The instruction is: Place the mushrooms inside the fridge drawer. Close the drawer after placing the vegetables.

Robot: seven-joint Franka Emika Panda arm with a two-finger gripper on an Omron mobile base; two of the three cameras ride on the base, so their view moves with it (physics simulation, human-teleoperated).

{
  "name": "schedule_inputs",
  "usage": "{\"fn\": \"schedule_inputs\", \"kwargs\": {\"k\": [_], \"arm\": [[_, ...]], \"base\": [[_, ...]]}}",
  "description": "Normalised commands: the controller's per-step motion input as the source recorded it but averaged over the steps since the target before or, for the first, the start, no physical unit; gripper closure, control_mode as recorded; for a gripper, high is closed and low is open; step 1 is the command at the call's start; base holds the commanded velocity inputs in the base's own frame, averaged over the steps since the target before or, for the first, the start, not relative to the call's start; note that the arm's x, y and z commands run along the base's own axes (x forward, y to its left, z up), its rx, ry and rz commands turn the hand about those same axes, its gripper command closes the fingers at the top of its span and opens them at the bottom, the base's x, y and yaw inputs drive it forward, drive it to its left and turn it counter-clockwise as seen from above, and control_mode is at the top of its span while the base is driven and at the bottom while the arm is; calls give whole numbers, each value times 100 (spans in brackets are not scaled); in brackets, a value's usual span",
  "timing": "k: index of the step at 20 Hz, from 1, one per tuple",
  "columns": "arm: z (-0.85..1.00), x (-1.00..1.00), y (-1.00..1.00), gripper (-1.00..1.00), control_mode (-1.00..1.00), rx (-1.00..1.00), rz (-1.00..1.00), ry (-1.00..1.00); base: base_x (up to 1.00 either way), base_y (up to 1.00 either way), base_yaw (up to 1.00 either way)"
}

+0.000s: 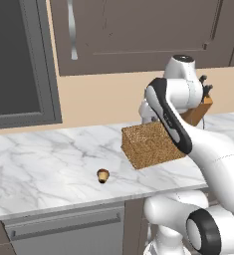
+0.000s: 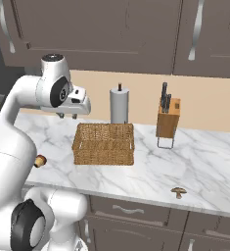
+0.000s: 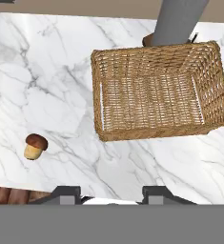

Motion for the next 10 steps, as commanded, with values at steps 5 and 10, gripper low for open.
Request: {"fn": "schedule_inputs", "kwargs": {"k": [5, 10], "arm": [[-14, -26, 10, -100, -100, 0, 0, 3], [-90, -3, 100, -100, -100, -3, -19, 17]], "base": [[0, 0, 0], [0, 0, 0]]}}
